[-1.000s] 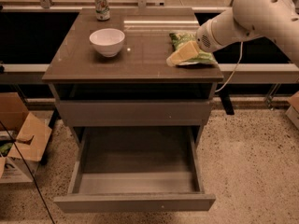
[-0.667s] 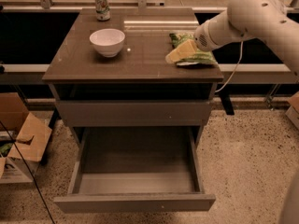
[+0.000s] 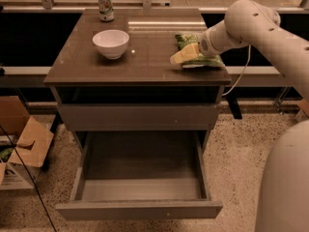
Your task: Place green jalapeno chip bag into middle drawer
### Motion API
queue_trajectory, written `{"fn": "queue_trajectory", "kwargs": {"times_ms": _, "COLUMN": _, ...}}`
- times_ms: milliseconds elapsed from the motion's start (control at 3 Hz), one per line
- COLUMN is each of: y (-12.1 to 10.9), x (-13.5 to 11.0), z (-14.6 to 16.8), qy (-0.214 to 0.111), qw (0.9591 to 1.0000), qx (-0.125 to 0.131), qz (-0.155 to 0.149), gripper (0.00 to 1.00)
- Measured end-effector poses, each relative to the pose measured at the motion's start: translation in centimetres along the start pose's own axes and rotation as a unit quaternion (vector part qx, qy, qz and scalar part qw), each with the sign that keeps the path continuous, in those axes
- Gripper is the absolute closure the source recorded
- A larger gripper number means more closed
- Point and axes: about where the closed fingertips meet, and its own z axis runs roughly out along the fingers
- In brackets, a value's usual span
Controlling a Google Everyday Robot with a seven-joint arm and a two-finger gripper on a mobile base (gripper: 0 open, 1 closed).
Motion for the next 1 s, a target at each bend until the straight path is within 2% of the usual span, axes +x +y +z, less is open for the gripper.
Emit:
{"fn": "queue_trajectory", "kwargs": {"times_ms": 333, "y": -0.7, "x": 0.1, "z": 0.2, "qy": -0.001, "qw": 0.9994, "qx": 0.019, "qz": 0.029, "gripper": 0.27}}
{"fn": "queue_trajectory", "kwargs": {"times_ms": 667, "y": -0.6, "x": -1.3, "z": -1.0, "qy": -0.025, "qw": 0.9991, "qx": 0.024, "qz": 0.024, "gripper": 0.5}}
{"fn": "queue_trajectory", "kwargs": {"times_ms": 1000, "y": 0.6, "x": -3.1, "z": -2.5, "qy": -0.055, "qw": 0.9984, "qx": 0.005, "qz": 0.004, "gripper": 0.81}}
